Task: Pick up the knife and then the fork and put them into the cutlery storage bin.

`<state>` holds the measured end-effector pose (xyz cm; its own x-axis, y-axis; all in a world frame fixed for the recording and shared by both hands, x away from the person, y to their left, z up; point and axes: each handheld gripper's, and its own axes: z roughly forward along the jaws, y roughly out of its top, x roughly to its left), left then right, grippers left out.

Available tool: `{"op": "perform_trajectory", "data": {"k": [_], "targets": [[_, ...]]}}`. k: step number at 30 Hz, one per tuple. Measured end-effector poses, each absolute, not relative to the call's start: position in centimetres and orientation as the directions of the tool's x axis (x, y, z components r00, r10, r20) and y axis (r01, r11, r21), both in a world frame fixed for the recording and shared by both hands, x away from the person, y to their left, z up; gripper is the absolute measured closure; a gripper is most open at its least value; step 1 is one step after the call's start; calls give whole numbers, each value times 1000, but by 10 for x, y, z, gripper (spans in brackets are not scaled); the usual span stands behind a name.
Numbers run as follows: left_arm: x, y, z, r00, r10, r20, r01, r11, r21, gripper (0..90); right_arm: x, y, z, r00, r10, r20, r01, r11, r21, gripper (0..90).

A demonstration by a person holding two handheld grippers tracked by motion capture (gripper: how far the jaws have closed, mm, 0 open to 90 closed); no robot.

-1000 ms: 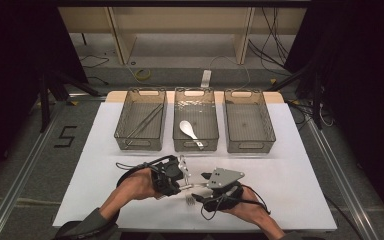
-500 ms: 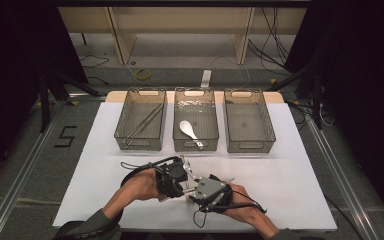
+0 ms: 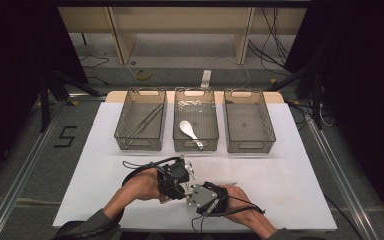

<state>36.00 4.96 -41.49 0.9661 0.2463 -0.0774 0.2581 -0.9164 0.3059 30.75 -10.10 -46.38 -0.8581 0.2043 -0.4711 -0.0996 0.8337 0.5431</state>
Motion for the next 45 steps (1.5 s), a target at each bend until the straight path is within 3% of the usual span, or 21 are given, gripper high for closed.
{"op": "perform_trajectory", "data": {"k": [8,14,17,24,32,45], "targets": [[361,51,-415,965,229,-125,258,-911,323,777,302,-99,-465,-842,64,-535,-219,866,448,824],[365,54,-408,958,264,-113,288,-879,381,749,302,-102,-462,-842,78,-534,-203,871,447,832],[367,61,-396,948,298,-108,314,-836,450,622,304,-106,-458,-832,89,-547,-196,876,441,834],[367,66,-386,931,361,-60,342,-798,496,448,309,-113,-455,-834,143,-533,-137,882,451,836],[373,86,-380,897,436,-68,391,-713,582,405,325,-129,-448,-836,253,-487,-28,867,498,837],[373,126,-404,834,546,-85,456,-593,664,376,368,-189,-415,-748,584,-314,260,694,671,837]]}}
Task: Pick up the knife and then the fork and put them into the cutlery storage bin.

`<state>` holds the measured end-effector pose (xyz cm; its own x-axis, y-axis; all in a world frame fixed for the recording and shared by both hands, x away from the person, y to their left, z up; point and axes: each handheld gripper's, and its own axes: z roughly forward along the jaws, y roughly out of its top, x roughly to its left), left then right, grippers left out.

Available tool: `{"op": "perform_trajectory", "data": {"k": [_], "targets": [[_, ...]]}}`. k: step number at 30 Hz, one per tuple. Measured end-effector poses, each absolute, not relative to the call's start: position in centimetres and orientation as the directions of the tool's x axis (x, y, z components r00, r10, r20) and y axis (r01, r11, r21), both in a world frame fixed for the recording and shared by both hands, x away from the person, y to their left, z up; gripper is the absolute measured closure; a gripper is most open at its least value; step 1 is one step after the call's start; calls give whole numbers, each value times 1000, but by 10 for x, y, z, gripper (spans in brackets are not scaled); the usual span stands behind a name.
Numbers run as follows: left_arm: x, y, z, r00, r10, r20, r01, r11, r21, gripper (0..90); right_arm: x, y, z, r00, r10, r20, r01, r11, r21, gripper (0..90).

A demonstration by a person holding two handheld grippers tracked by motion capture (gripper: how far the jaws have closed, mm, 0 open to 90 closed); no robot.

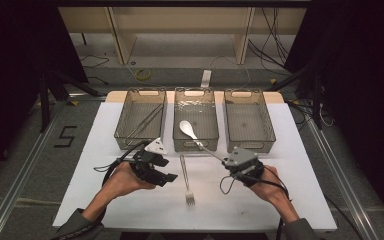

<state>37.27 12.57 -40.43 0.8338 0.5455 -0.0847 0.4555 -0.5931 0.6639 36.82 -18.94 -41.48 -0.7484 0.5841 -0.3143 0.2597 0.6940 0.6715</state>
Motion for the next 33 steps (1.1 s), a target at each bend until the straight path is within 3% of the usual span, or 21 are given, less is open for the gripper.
{"op": "perform_trajectory", "data": {"k": [11,20,27,33], "targets": [[366,148,-421,784,609,-123,490,-485,725,248,415,-228,-395,-632,739,-236,386,563,731,836],[357,152,-420,765,636,-98,457,-429,779,220,455,-233,-379,-567,801,-190,454,497,739,836],[352,159,-418,756,639,-146,443,-333,833,210,492,-230,-374,-521,841,-142,507,439,742,835],[351,160,-420,751,645,-143,439,-325,838,192,519,-229,-378,-482,866,-134,553,419,720,835]]}}
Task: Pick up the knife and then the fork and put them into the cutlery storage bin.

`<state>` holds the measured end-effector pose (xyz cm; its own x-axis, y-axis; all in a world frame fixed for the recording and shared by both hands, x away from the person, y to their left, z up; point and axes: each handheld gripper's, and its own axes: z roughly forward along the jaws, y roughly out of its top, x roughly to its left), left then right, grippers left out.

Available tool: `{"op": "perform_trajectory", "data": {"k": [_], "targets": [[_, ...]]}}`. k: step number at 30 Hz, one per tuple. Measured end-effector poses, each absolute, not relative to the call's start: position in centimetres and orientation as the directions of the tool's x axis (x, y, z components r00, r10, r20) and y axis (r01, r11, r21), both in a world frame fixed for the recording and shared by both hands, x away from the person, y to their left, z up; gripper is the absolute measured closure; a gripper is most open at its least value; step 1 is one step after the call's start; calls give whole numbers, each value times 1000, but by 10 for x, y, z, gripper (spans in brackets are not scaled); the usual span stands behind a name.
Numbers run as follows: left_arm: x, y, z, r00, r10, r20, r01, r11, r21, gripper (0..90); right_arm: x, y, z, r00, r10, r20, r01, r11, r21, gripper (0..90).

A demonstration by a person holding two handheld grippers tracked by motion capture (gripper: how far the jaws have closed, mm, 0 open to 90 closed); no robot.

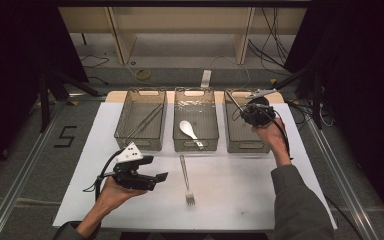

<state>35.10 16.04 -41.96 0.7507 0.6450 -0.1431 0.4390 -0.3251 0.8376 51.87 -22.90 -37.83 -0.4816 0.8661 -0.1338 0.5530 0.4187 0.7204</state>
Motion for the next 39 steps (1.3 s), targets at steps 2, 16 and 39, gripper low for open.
{"op": "perform_trajectory", "data": {"k": [2,16,39], "targets": [[351,160,-419,754,642,-138,434,-330,838,190,526,-230,-381,-466,875,-133,568,411,713,835],[351,160,-418,752,648,-122,423,-332,843,190,554,-233,-390,-408,906,-112,617,364,698,834],[352,160,-418,759,642,-107,416,-352,838,193,558,-224,-390,-408,901,-147,588,382,713,589]]}}
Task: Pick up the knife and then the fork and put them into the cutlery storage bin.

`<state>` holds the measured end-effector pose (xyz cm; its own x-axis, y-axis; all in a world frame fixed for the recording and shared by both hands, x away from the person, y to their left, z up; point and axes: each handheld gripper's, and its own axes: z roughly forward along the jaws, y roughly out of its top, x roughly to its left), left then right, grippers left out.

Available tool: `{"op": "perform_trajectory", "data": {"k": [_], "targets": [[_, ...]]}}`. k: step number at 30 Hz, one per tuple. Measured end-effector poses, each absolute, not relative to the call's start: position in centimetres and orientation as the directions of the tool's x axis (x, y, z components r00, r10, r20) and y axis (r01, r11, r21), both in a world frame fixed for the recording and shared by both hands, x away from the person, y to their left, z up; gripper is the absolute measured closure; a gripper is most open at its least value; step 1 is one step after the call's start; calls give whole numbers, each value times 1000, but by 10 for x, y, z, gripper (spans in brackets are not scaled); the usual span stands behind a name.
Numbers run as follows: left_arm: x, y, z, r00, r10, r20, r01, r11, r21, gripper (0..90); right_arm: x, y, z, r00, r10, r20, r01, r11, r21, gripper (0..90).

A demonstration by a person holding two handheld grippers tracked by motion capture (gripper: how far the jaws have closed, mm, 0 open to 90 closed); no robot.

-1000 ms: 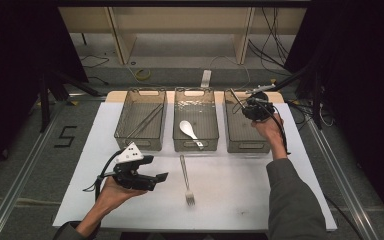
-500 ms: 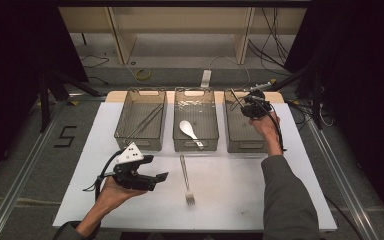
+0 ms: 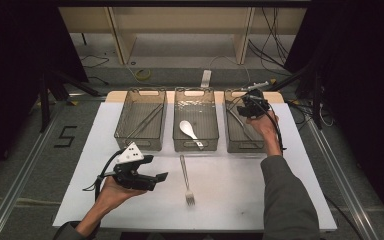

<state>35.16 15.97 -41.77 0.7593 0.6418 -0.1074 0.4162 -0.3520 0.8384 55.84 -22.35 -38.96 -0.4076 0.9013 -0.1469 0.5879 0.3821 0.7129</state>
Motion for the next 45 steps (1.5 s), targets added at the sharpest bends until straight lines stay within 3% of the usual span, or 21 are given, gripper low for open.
{"op": "perform_trajectory", "data": {"k": [4,13,29,35,45], "targets": [[351,160,-416,759,639,-125,423,-337,841,188,548,-225,-383,-446,888,-114,572,381,726,465],[356,157,-414,763,637,-113,412,-344,844,181,497,-220,-378,-551,833,-57,497,382,779,337],[389,131,-419,776,625,-91,404,-380,832,203,378,-230,-399,-635,772,33,396,289,872,312],[402,123,-425,781,616,-98,414,-394,820,226,361,-236,-415,-629,774,71,418,260,871,302],[414,111,-429,797,600,-66,397,-438,807,338,343,-239,-423,-632,763,133,425,198,884,294]]}}
